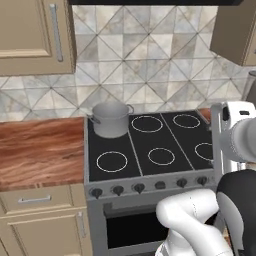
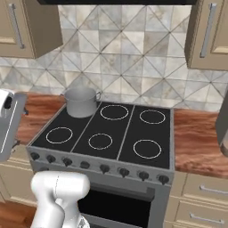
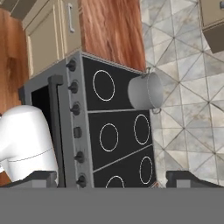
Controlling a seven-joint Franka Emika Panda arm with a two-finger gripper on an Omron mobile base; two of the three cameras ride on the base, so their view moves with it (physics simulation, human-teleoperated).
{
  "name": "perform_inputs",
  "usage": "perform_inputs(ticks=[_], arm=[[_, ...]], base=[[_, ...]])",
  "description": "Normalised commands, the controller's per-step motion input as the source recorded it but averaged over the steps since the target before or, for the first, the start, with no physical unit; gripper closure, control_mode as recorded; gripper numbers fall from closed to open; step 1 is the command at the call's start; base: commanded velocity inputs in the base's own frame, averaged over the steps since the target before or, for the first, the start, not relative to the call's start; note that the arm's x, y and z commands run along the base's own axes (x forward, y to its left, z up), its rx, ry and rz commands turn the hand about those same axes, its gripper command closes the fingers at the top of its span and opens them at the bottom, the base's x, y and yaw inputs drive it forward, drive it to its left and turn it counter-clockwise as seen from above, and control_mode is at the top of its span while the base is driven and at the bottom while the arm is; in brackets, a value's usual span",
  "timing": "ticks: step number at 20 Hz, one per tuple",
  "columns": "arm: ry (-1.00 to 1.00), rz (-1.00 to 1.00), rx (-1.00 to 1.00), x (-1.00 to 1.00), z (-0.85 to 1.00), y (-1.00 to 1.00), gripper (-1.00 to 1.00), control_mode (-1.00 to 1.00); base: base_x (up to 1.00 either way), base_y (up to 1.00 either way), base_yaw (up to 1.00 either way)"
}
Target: Move the pot and pan from the stove into the sink.
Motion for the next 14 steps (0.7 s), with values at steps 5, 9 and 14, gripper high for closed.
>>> perform_inputs(ticks=[5, 9, 14], arm=[[0.00, 0.00, 0.00, 0.00, 0.00, 0.00, -1.00, 1.00], [0.00, 0.00, 0.00, 0.00, 0.00, 0.00, -1.00, 1.00], [0.00, 0.00, 0.00, 0.00, 0.00, 0.00, -1.00, 1.00]], base=[[-0.12, -0.15, -0.35], [-0.20, -0.16, -0.33], [-0.08, -0.09, -0.09]])
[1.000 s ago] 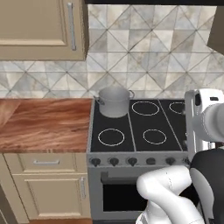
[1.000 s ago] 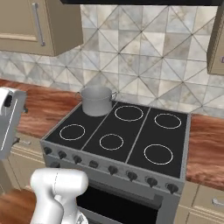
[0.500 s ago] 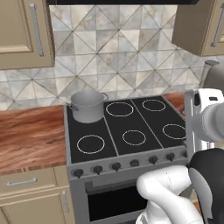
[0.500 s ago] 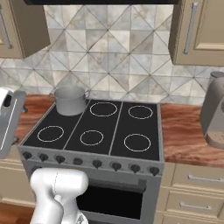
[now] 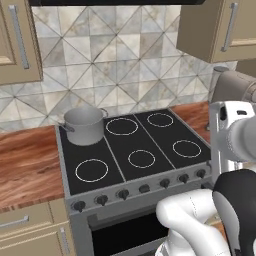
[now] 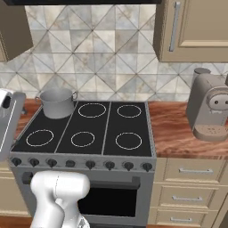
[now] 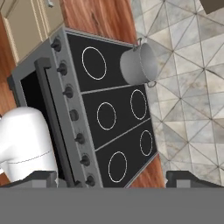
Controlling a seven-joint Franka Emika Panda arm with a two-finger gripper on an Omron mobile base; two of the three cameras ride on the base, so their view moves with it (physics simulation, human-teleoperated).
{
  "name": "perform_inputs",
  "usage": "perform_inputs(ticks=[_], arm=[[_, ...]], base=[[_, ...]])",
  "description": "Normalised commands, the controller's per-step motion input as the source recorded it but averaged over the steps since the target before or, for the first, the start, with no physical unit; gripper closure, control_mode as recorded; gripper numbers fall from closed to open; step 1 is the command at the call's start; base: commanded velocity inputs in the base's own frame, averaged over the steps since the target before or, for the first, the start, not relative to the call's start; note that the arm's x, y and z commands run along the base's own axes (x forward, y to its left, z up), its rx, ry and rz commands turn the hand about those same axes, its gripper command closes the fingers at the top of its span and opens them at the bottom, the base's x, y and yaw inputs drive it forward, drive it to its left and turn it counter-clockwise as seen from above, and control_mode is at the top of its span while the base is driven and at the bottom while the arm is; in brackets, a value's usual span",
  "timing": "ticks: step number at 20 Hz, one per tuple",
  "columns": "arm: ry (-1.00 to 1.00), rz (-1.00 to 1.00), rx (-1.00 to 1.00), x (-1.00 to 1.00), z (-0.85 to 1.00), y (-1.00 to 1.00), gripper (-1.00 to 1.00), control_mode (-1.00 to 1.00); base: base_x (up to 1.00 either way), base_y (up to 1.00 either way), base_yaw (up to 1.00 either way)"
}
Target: Move the pot and pan from the stove into the sink.
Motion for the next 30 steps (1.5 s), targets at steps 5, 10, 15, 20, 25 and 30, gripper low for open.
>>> perform_inputs(ticks=[5, 10, 15, 20, 25, 30], arm=[[0.00, 0.00, 0.00, 0.00, 0.00, 0.00, -1.00, 1.00], [0.00, 0.00, 0.00, 0.00, 0.00, 0.00, -1.00, 1.00], [0.00, 0.00, 0.00, 0.00, 0.00, 0.00, -1.00, 1.00], [0.00, 0.00, 0.00, 0.00, 0.00, 0.00, -1.00, 1.00], [0.00, 0.00, 0.00, 0.00, 0.00, 0.00, -1.00, 1.00], [0.00, 0.00, 0.00, 0.00, 0.00, 0.00, -1.00, 1.00]], base=[[0.00, 0.14, 0.00], [0.00, 0.67, -0.01], [-0.02, 0.39, 0.00], [0.11, 0.01, 0.00], [0.62, 0.18, -0.03], [0.31, 0.14, -0.04]])
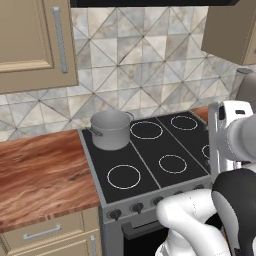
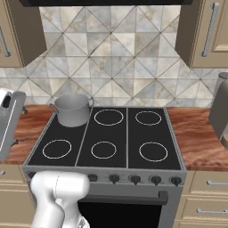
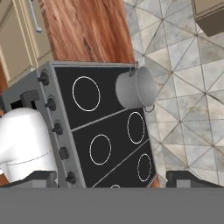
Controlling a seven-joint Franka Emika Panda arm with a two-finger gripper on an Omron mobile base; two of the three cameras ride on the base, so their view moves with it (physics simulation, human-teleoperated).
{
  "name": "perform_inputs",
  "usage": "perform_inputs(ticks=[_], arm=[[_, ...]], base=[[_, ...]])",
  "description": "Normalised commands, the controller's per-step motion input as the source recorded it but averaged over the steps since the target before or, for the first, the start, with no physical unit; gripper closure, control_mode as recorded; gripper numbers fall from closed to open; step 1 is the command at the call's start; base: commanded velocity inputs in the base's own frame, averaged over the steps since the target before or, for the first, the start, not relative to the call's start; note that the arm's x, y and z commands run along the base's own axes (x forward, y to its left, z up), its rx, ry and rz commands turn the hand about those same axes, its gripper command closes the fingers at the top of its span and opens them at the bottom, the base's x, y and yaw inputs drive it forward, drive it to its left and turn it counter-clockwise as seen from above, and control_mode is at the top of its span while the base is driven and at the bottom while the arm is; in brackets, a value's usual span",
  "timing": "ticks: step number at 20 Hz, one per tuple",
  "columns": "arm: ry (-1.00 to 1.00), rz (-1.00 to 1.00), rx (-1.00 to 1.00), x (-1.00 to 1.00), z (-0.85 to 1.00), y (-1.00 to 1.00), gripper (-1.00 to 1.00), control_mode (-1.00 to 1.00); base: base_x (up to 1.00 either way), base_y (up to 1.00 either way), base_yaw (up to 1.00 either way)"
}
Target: Move the pot and pan from the stove into the sink.
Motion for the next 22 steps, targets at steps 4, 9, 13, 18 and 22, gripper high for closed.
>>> perform_inputs(ticks=[4, 9, 13, 18, 22], arm=[[0.01, 0.00, 0.00, 0.24, 0.00, 0.00, -1.00, -1.00], [0.10, 0.00, 0.02, 0.53, 0.00, 0.02, -1.00, -1.00], [0.12, 0.03, 0.08, 0.38, 0.00, 0.00, -1.00, -1.00], [0.08, 0.06, 0.09, 0.38, 0.00, -0.02, -1.00, -1.00], [0.07, 0.11, 0.14, 0.18, 0.00, -0.13, -1.00, -1.00]], base=[[0.00, 0.00, 0.00], [0.00, 0.00, 0.00], [0.00, 0.00, 0.00], [0.00, 0.00, 0.00], [0.00, 0.00, 0.00]])
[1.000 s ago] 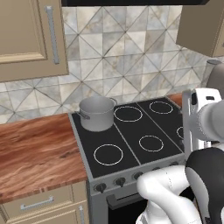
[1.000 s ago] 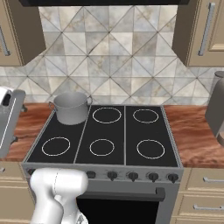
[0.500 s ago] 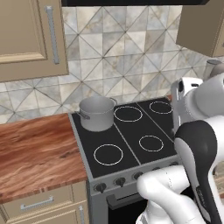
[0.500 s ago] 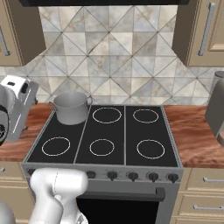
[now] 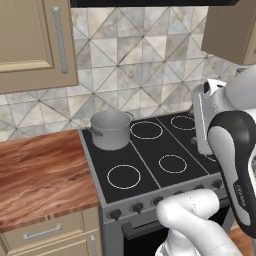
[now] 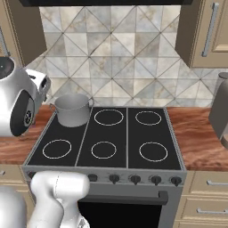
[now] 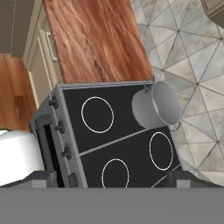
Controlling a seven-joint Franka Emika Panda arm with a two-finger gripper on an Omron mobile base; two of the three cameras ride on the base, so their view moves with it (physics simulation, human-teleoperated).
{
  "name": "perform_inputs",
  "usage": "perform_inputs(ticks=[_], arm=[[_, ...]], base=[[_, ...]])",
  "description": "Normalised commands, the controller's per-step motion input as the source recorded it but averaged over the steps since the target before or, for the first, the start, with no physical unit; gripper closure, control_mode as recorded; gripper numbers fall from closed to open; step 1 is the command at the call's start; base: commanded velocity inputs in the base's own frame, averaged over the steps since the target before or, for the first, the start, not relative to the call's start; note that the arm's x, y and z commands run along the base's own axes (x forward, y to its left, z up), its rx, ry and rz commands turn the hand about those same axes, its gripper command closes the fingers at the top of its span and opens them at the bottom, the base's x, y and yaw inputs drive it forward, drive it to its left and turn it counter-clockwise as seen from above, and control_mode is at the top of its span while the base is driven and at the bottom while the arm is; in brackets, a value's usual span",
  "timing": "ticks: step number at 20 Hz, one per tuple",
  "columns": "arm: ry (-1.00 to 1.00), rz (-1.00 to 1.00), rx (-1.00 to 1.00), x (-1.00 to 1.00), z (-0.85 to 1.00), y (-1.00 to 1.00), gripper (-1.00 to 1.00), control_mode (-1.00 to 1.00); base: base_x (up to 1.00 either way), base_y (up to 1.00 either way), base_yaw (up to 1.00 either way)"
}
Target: Move the pot and pan from the stove into the sink.
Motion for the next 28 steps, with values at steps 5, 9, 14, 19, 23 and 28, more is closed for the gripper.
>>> perform_inputs(ticks=[5, 9, 14, 19, 23, 28], arm=[[0.04, 0.12, 0.13, 0.26, -0.02, -0.07, -1.00, -1.00], [0.01, 0.11, 0.07, 0.54, -0.06, 0.00, -1.00, -1.00], [0.02, 0.13, 0.02, 0.64, -0.18, 0.05, -1.00, -1.00], [0.09, 0.18, 0.00, 0.58, -0.36, 0.08, -1.00, -1.00], [0.09, 0.17, -0.02, 0.53, -0.38, 0.12, -1.00, -1.00], [0.07, 0.11, -0.05, 0.57, -0.29, 0.21, -1.00, -1.00]], base=[[0.00, 0.00, 0.00], [0.00, 0.00, 0.00], [0.00, 0.00, 0.00], [0.00, 0.00, 0.00], [0.00, 0.00, 0.00], [0.00, 0.00, 0.00]])
